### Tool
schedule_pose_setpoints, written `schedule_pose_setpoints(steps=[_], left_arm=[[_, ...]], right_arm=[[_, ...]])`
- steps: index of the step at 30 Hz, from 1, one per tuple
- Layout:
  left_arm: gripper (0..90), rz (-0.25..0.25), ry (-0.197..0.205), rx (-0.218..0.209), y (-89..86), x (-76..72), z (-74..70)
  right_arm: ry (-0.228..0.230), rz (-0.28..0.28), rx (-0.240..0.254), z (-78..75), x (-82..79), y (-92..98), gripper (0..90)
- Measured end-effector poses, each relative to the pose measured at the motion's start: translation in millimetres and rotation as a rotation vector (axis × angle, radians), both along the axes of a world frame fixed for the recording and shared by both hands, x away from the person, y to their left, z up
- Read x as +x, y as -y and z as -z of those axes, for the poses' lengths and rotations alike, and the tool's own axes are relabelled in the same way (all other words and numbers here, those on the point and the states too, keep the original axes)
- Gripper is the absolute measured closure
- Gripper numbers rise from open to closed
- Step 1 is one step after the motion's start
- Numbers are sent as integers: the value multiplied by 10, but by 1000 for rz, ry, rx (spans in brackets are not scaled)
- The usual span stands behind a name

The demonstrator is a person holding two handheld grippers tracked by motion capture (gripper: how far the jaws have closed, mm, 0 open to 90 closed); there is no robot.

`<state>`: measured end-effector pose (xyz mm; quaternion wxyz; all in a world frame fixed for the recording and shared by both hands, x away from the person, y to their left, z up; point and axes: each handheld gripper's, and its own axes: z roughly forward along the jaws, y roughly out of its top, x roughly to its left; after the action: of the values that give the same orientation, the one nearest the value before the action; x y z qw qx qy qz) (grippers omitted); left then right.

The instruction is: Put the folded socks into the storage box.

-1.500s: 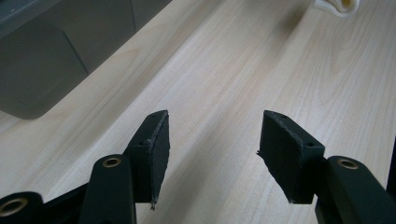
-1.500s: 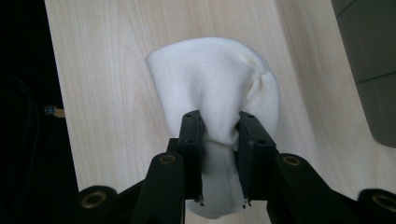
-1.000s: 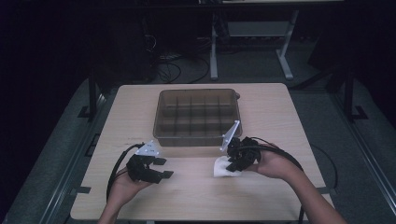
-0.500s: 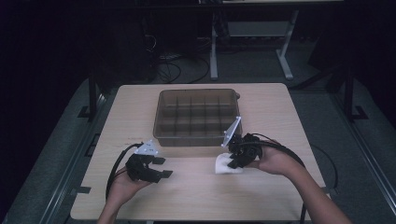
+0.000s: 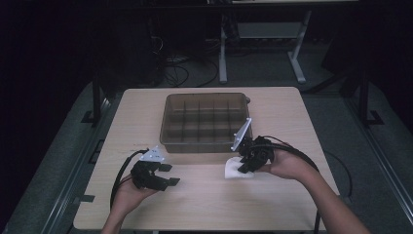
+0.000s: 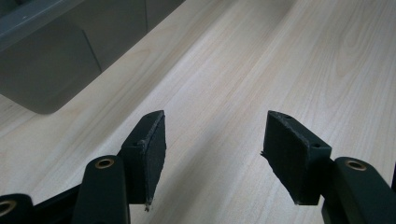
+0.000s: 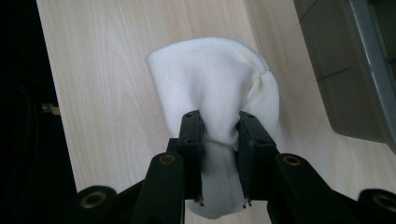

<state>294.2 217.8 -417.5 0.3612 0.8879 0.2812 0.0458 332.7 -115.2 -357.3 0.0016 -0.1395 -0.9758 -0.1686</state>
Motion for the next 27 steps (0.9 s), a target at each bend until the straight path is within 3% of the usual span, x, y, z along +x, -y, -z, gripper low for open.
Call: schedule_pose_setpoints(steps=[27], left_arm=[[343,-29,-2,-17,-95,-8,-13]], right_arm=[[5,-3,-15,-161,125,-35,728]])
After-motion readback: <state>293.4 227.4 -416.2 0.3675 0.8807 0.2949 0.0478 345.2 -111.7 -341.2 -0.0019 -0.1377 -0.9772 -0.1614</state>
